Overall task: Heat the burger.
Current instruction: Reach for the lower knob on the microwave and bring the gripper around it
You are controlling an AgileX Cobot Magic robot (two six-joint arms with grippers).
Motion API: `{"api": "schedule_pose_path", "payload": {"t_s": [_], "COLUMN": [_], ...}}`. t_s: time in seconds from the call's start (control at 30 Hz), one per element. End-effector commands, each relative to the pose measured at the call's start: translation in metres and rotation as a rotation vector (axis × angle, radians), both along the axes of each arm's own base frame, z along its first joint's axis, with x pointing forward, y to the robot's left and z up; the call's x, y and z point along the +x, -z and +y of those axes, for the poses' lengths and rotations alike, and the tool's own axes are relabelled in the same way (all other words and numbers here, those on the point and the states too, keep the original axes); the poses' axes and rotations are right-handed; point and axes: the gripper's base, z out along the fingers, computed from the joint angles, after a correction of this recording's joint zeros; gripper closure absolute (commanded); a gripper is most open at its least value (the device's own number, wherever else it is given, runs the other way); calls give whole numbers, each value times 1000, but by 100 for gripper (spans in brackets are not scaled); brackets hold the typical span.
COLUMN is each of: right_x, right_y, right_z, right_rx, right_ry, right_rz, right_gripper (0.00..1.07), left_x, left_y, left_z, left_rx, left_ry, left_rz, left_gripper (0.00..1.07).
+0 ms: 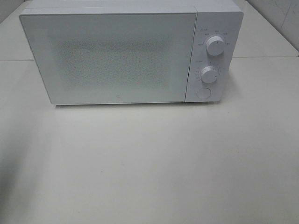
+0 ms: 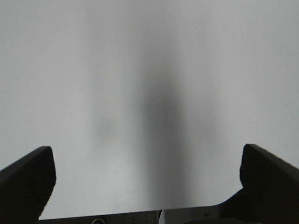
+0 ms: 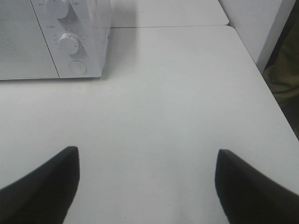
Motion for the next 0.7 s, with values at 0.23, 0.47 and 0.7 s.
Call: {"api": "schedule_pose_path", "payload": {"t_s": [0.23,0.47,0.7], "right_x": [-4,-4,-4], "right_y": [-1,-1,-1], "right_z": [0,0,0], "right_rx": [3,3,3], "right_ry": [3,3,3], "right_rz": [-38,-38,-38], "right_gripper": [32,32,32], "left_x": [-74,-124,-167], "left_y": [-1,-18,-10], "left_z": [-6,-10,-13], "left_rx": [-7,19,35], "left_ry": [-7,-2,5], "left_rz": [-227,-524,-697], "left_gripper": [3,4,4]}}
